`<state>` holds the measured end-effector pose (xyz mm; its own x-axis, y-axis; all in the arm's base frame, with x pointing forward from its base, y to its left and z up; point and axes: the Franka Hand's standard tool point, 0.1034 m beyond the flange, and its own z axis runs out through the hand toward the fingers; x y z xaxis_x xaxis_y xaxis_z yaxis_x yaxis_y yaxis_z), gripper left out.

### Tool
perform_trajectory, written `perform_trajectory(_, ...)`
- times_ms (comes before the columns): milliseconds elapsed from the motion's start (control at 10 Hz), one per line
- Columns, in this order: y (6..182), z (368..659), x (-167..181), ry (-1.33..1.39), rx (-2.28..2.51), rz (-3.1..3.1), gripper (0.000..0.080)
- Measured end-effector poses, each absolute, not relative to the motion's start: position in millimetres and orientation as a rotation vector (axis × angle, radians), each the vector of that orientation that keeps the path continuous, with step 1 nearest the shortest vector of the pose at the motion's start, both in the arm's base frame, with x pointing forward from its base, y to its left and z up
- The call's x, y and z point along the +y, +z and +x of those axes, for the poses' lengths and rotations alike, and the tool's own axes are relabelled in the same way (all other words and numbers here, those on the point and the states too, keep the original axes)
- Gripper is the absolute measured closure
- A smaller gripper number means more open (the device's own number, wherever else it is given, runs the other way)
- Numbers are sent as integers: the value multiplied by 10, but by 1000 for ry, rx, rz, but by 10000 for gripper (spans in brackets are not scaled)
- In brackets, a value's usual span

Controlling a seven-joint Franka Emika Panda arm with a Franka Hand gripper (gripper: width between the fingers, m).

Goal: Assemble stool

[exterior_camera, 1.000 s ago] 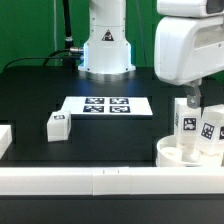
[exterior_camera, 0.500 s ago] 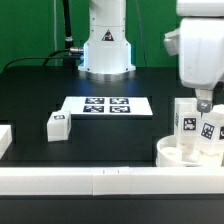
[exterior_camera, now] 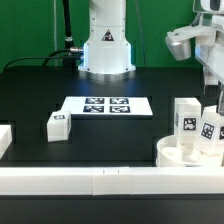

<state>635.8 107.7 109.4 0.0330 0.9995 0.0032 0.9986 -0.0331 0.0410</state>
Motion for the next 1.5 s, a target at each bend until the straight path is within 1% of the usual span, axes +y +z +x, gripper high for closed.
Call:
perform_trajectory(600, 984, 6356, 1034, -34, 2572, 1661, 150)
perform_trajectory(1000, 868, 6305, 1076, -51, 2584, 1664, 150)
perform_trajectory(1300, 863, 6289, 1175, -44, 2565, 1701, 150)
perform_trajectory(1400, 862, 6287, 1184, -43, 2562, 1706, 177)
perform_trajectory(1500, 853, 6284, 1181, -44, 2561, 1709, 177)
